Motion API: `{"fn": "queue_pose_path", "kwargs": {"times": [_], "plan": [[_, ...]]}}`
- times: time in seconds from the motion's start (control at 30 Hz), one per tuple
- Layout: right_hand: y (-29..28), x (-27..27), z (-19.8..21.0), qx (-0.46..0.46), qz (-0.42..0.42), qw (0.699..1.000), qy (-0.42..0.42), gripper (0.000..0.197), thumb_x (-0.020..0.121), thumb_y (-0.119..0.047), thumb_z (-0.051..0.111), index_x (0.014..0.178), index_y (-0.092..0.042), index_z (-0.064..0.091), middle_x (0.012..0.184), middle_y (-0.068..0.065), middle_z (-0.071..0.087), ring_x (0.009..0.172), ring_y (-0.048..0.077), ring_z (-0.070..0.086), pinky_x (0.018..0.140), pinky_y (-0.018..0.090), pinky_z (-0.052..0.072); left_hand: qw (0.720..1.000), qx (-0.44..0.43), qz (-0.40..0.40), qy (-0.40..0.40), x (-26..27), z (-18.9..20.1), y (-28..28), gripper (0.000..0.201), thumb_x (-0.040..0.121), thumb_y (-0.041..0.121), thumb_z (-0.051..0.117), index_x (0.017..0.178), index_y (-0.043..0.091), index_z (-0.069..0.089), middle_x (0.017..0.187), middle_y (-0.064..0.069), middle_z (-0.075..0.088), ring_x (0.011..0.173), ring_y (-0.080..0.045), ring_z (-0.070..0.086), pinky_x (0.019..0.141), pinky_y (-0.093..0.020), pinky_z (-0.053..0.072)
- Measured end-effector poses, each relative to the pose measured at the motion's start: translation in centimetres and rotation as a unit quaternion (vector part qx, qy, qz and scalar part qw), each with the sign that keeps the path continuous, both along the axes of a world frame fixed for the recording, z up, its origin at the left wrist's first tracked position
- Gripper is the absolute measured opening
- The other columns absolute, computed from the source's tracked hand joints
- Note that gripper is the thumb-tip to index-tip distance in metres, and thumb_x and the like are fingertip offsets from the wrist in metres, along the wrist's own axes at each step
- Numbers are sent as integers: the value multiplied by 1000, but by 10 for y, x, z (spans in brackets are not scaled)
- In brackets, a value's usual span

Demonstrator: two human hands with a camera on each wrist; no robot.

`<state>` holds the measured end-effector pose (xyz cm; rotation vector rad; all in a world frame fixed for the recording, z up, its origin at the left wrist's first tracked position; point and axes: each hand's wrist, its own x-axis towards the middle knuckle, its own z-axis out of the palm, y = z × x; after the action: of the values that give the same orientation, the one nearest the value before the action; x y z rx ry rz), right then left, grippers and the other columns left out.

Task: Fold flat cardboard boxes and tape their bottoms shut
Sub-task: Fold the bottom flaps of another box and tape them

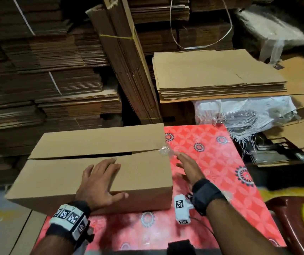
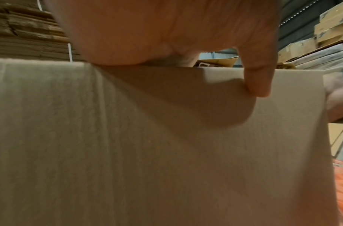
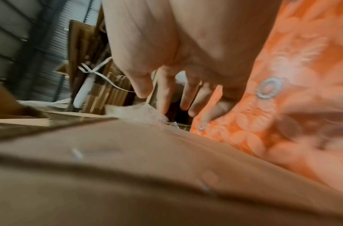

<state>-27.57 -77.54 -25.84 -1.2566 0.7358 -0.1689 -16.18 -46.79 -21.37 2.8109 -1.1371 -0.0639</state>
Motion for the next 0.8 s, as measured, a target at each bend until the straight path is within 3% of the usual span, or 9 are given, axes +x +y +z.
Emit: {"fn": "queue_pose_path", "kwargs": {"times": [0.13, 0.23, 0.3, 0.37, 0.43, 0.5, 0.63, 0.73, 0.8], "plan": [[-17, 14, 33, -216, -113, 969, -31, 26, 92, -38, 72, 107, -22, 58, 115, -1, 63, 106, 18, 60, 81, 27, 49, 998, -19, 45, 45, -10, 21, -25, 105, 61, 98, 30, 144, 34, 41, 159, 11, 27, 148, -10, 23, 117, -54, 10], [-4, 34, 53, -462, 45, 883, -73, 37, 79, -46, 75, 101, -23, 57, 106, -4, 57, 98, 15, 52, 78, 30, 43, 998, -26, 34, 41, -25, 31, -69, 119, 62, 97, 26, 157, 25, 24, 166, 6, 19, 152, -10, 15, 121, -54, 2], [11, 45, 57, -558, 136, 818, -18, 43, 75, -50, 75, 102, -23, 57, 105, -3, 54, 94, 17, 50, 78, 34, 44, 998, -6, 25, 62, -32, 25, -95, 131, 62, 99, 29, 161, 15, 10, 169, 0, 10, 155, -13, 7, 123, -54, -3], [13, 51, 54, -602, 141, 786, 6, 31, 81, -43, 76, 97, -21, 61, 99, -2, 58, 90, 21, 55, 75, 35, 45, 997, 19, 29, 67, -37, 16, -111, 136, 63, 100, 31, 161, 10, 2, 171, -5, 2, 156, -16, -1, 124, -54, -7], [1, 53, 49, -578, 112, 808, -11, 14, 88, -31, 73, 90, -19, 67, 92, 1, 67, 87, 25, 63, 74, 36, 50, 998, 37, 35, 47, -39, 8, -116, 137, 65, 101, 27, 161, 9, 0, 171, -5, -2, 157, -16, -5, 124, -55, -7], [-16, 48, 38, -487, 58, 871, -20, 5, 88, -21, 73, 84, -18, 72, 82, 0, 72, 80, 24, 68, 74, 37, 56, 998, 45, 33, 37, -38, 5, -115, 137, 65, 103, 23, 162, 10, -1, 171, -4, -4, 157, -16, -6, 124, -55, -6], [-31, 30, 20, -235, -63, 970, -6, 14, 89, -6, 65, 80, -15, 72, 78, 5, 73, 80, 30, 74, 68, 40, 64, 998, 48, 28, 40, -37, 5, -115, 136, 65, 104, 20, 162, 10, 2, 171, -4, -8, 157, -16, -6, 124, -54, -5], [-32, 18, 17, -117, -63, 991, -24, 14, 98, -12, 61, 95, -7, 74, 95, 10, 74, 97, 31, 72, 73, 35, 63, 997, 49, 27, 43, -38, 5, -116, 135, 66, 103, 22, 162, 10, 3, 170, -5, -8, 157, -17, -7, 125, -53, -4], [-27, 17, 19, -217, -16, 976, -16, 21, 97, -35, 63, 97, -19, 77, 99, 3, 75, 102, 27, 68, 84, 40, 59, 997, 50, 30, 44, -38, 5, -116, 135, 65, 103, 22, 162, 10, 4, 171, -6, -6, 157, -18, -6, 125, -52, -2]]}}
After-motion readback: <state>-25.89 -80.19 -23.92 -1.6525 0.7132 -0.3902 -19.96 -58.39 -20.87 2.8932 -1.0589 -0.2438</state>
